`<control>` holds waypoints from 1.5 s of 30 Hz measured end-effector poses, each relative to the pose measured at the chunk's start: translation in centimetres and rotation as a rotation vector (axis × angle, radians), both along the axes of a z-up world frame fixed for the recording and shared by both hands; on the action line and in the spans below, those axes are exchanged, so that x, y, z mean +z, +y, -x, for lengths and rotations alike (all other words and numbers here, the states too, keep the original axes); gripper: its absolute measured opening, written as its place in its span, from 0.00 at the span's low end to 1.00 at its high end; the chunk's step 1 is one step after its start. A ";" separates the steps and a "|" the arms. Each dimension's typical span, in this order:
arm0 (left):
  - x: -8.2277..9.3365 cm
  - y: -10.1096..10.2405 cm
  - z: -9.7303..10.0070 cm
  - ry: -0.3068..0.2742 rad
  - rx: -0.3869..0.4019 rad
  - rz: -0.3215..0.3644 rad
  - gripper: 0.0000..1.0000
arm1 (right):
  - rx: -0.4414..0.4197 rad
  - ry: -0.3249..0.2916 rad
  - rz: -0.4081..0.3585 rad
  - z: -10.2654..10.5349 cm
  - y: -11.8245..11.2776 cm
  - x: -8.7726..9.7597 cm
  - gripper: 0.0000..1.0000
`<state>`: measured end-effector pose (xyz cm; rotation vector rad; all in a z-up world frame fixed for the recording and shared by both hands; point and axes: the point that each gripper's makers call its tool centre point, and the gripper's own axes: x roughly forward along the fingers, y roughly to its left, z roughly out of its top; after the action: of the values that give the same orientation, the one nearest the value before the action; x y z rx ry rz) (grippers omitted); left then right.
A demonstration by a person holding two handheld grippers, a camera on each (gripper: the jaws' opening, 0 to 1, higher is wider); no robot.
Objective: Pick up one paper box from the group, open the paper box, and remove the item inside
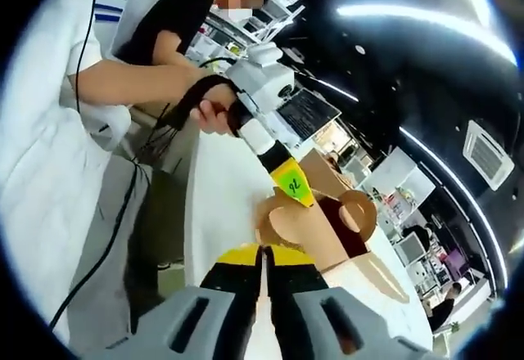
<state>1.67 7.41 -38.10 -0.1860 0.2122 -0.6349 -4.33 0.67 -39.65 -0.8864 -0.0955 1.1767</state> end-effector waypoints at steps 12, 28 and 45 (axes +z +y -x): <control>-0.1 0.0 -0.2 -0.005 -0.012 -0.021 0.50 | 0.053 0.141 -0.189 1.1 -0.3 3.6 0.22; 0.0 -0.5 0.4 -0.089 -0.034 -0.097 0.48 | -0.195 0.113 -0.249 -5.5 -0.6 7.5 0.26; 0.0 -0.4 0.3 -0.095 -0.039 -0.108 0.47 | -0.213 0.031 -0.069 -10.4 1.7 5.3 0.36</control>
<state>1.37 7.01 -38.10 -0.0481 0.1587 -0.6682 6.05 2.38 -34.36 -0.7970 -0.0154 0.9827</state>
